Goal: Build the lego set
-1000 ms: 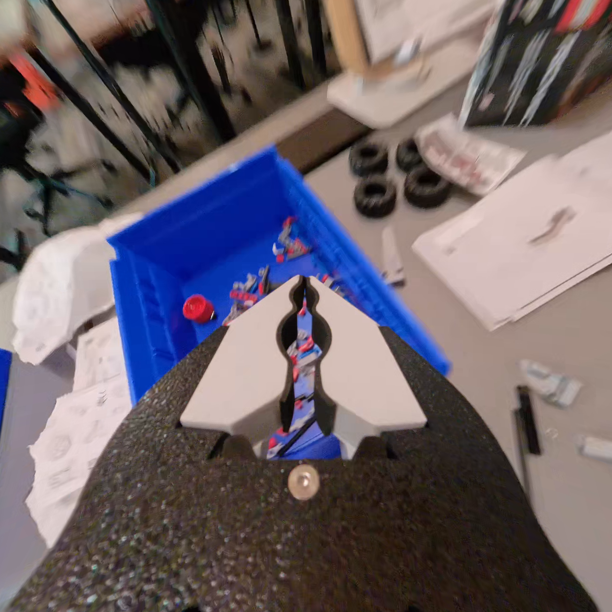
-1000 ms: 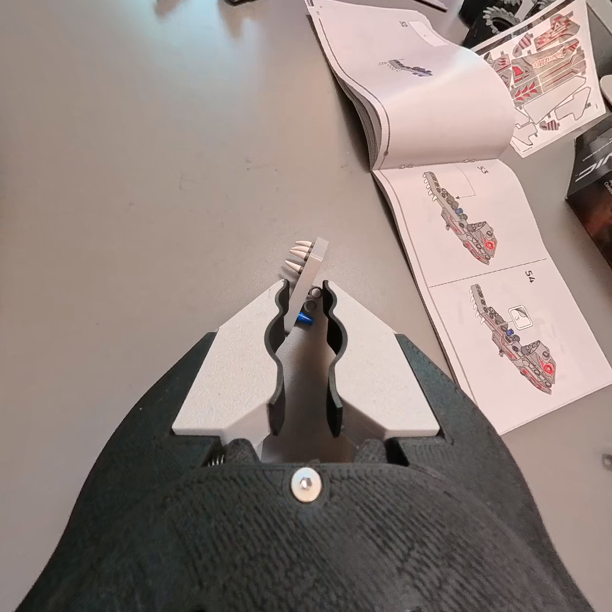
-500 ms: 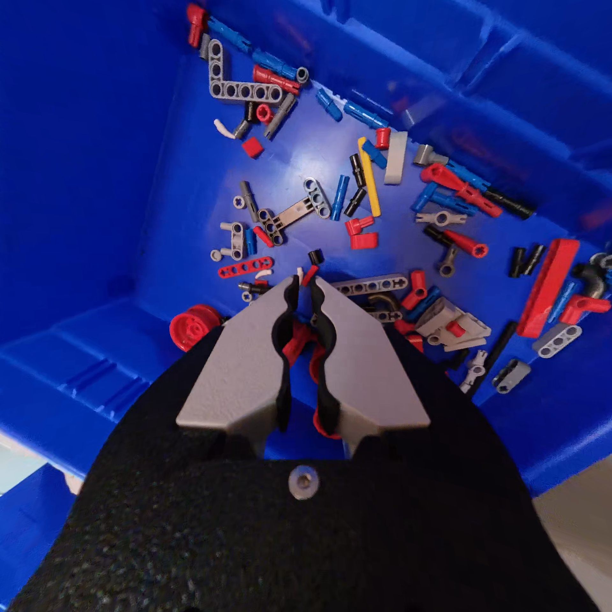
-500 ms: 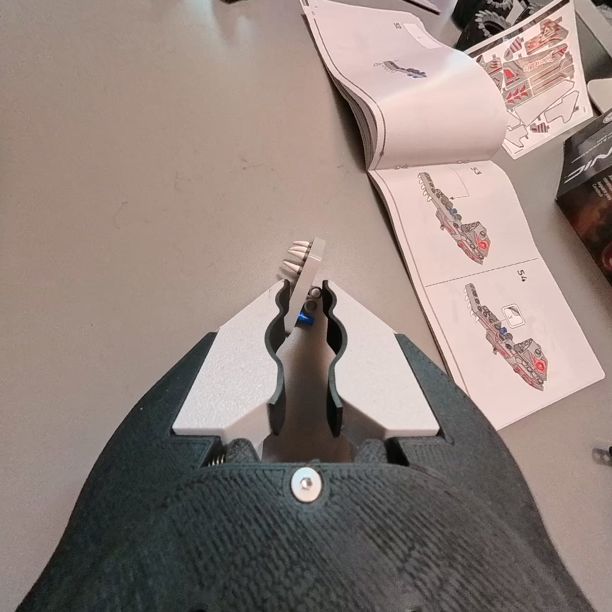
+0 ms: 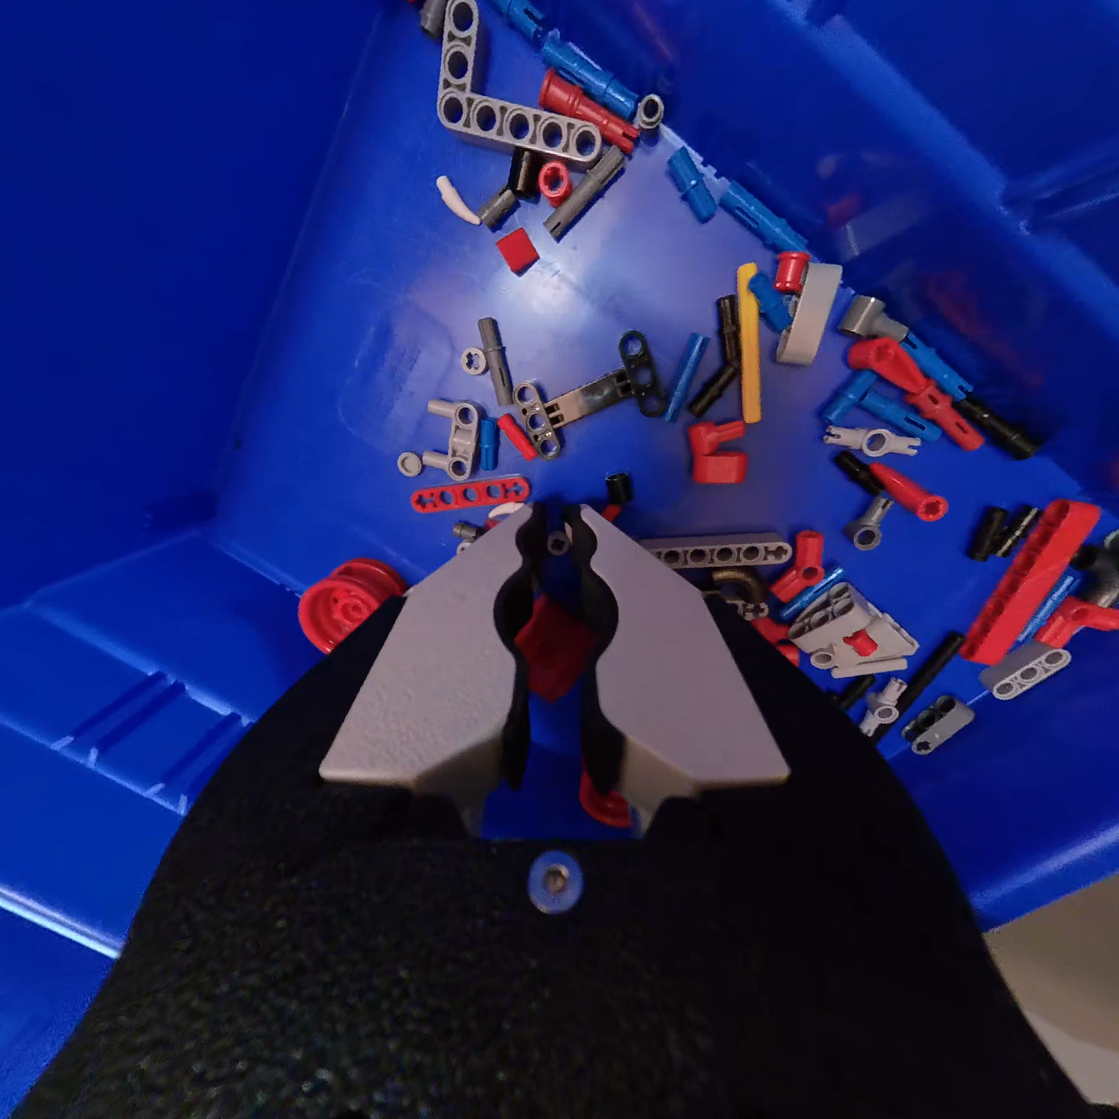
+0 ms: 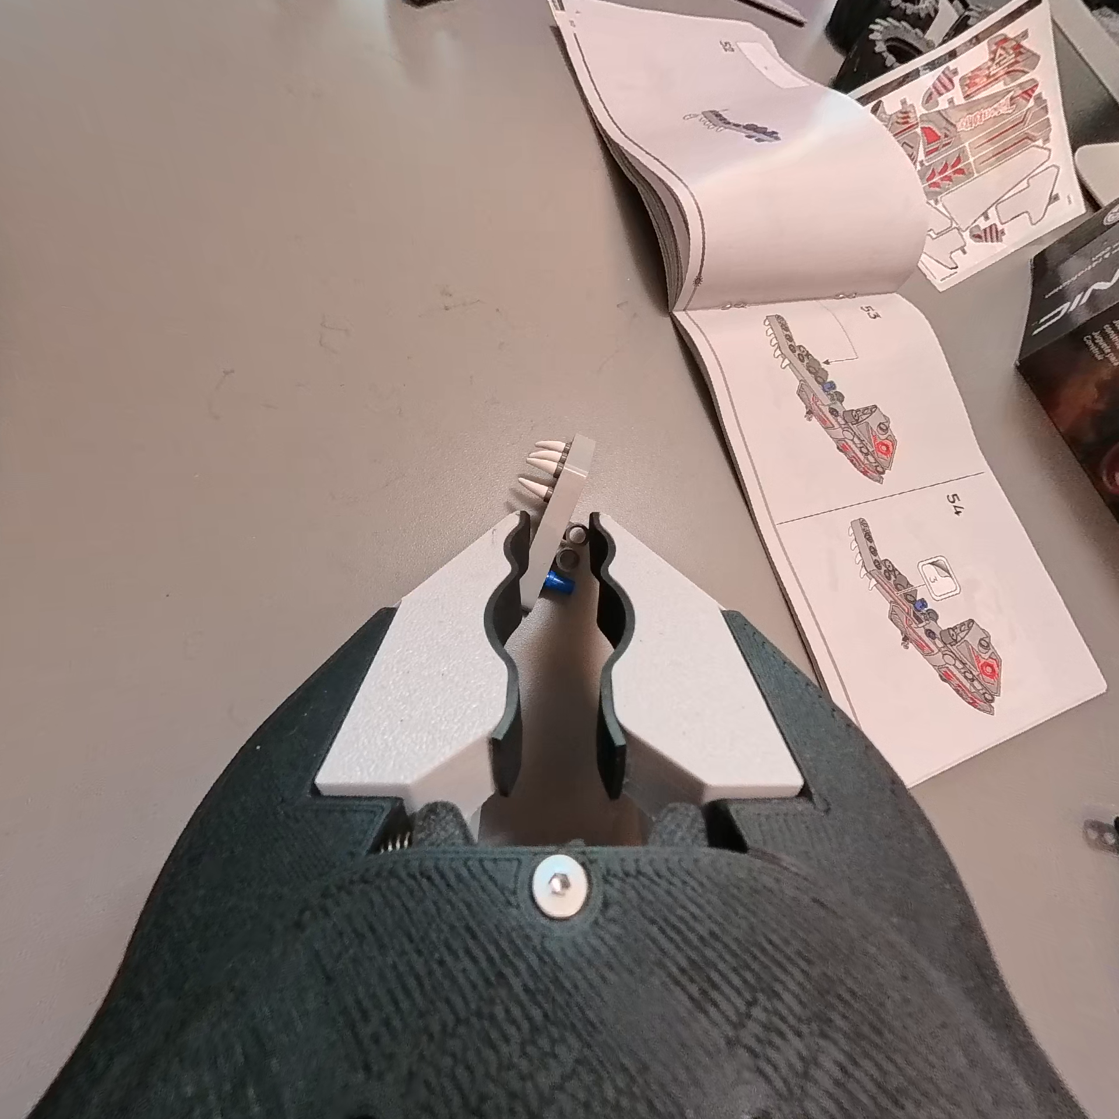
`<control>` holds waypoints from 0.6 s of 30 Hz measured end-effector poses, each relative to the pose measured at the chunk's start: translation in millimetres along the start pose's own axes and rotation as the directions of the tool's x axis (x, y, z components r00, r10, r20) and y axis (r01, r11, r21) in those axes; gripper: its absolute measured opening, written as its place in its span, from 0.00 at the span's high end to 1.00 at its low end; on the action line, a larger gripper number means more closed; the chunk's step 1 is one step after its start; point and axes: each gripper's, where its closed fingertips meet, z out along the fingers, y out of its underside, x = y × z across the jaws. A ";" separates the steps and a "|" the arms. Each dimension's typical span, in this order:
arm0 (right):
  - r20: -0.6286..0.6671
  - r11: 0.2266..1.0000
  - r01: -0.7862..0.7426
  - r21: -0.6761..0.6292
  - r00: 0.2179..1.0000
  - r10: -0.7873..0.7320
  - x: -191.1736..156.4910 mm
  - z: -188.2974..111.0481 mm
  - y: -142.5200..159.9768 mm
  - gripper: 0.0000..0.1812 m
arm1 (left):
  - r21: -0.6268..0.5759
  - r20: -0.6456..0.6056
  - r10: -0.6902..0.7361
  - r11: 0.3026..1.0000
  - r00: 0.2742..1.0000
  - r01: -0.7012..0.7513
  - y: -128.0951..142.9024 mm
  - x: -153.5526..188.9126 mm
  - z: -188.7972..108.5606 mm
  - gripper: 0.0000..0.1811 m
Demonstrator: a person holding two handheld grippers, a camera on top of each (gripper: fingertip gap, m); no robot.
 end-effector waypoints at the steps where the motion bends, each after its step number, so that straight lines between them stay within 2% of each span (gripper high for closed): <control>1: 0.000 1.000 0.000 0.000 1.000 0.000 0.0 0.0 0.0 0.90 | -0.001 -0.003 -0.016 1.000 1.000 0.016 0.2 -0.1 0.5 0.98; 8: 0.000 1.000 0.000 0.000 1.000 0.000 0.1 0.0 0.0 0.90 | -0.012 -0.068 -0.217 0.976 0.974 0.216 0.5 2.8 1.2 1.00; 11: -0.002 1.000 0.002 0.000 1.000 -0.002 0.1 0.0 -0.1 0.90 | 0.044 -0.071 -0.264 0.963 0.962 0.267 -5.9 3.6 -8.1 0.99; 15: -0.001 1.000 0.000 0.000 1.000 0.000 0.3 0.0 -0.1 0.90 | 0.204 -0.074 -0.270 0.938 0.960 0.279 -28.0 17.8 -57.7 1.00; 18: -0.007 1.000 0.000 0.000 1.000 0.000 0.9 -0.1 -0.1 0.90 | 0.409 -0.098 -0.164 0.893 0.982 0.190 -67.6 69.3 -117.9 1.00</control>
